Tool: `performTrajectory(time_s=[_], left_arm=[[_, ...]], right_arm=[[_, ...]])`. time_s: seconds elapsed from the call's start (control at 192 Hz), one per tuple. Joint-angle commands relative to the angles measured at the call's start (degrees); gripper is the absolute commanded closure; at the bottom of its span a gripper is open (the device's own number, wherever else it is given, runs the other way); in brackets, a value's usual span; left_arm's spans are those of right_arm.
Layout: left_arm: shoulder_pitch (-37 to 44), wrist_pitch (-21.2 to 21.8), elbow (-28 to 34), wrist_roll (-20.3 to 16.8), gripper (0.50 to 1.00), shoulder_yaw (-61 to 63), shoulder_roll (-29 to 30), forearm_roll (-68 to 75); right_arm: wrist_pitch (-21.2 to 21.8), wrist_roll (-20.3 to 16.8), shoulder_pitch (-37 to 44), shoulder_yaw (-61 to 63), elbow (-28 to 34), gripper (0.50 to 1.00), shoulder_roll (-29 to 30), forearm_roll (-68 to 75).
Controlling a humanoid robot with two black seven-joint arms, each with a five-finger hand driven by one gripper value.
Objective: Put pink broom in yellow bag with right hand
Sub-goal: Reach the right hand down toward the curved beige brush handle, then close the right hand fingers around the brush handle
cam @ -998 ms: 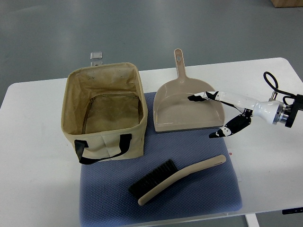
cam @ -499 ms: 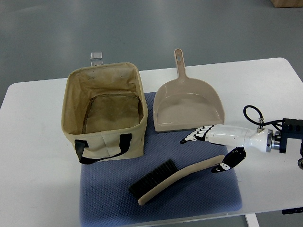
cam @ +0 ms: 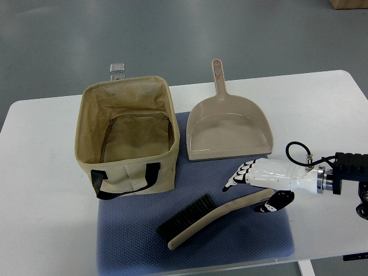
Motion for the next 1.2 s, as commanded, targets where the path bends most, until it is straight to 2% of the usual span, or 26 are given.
performTrajectory(time_s=[0.0,1.196], left_arm=[[0.0,0.0,0.0,0.0,0.500,0.0,0.0,0.0],[0.0,0.0,0.0,0.0,0.500,-0.1,0.0,0.0]], right_arm=[[-1.2,-0.5,0.3,-0.8,-0.1,0.732,0.1,-0.8],[-1.3,-3.4,2.6,-4.2,-0.8,0.758,3.1,-4.1]])
